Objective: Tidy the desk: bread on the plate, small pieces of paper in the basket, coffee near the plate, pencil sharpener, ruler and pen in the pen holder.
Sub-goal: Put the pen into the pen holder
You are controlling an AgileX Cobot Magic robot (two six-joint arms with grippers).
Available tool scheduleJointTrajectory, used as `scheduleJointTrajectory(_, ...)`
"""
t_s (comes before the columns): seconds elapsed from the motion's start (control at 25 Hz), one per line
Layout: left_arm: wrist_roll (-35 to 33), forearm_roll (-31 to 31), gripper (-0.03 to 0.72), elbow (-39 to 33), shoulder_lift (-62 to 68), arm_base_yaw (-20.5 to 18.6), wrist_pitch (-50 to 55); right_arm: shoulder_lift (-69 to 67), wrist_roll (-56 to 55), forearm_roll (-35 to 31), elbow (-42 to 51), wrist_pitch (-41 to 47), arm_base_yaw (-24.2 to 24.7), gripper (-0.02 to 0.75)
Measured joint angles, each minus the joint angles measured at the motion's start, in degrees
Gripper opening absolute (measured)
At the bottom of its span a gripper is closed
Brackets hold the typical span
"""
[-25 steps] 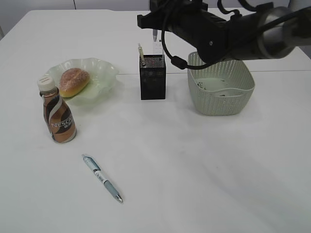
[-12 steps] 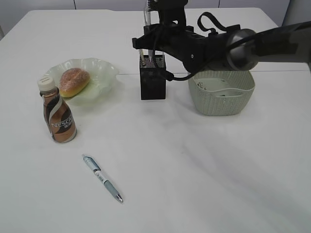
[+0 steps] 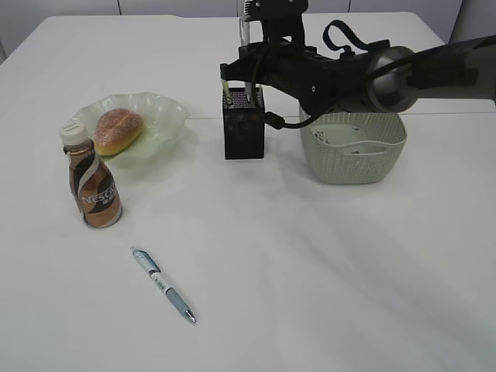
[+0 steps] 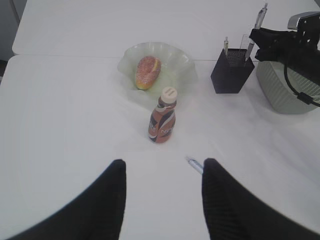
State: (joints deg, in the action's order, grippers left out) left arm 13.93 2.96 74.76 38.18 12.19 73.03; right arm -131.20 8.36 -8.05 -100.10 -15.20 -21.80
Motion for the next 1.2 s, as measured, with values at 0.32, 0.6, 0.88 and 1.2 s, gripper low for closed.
scheduleJointTrajectory(0.32, 0.00, -0.10, 0.361, 0.00, 0.00, 0.00, 0.00, 0.00, 0.00, 0.00, 0.00, 0.41, 0.00, 0.099)
scheduleJointTrajectory(0.6, 0.00, -0.32, 0.361, 0.00, 0.00, 0.00, 0.00, 0.00, 0.00, 2.18, 0.00, 0.51, 0.00, 0.221)
scheduleJointTrajectory(0.88, 0.00, -0.43, 0.361, 0.00, 0.00, 0.00, 0.00, 0.00, 0.00, 2.75, 0.00, 0.51, 0.00, 0.310)
scheduleJointTrajectory(1.2, 0.00, -0.43, 0.361, 0.00, 0.00, 0.00, 0.00, 2.64, -0.36, 2.56, -0.30, 9.71, 0.00, 0.312)
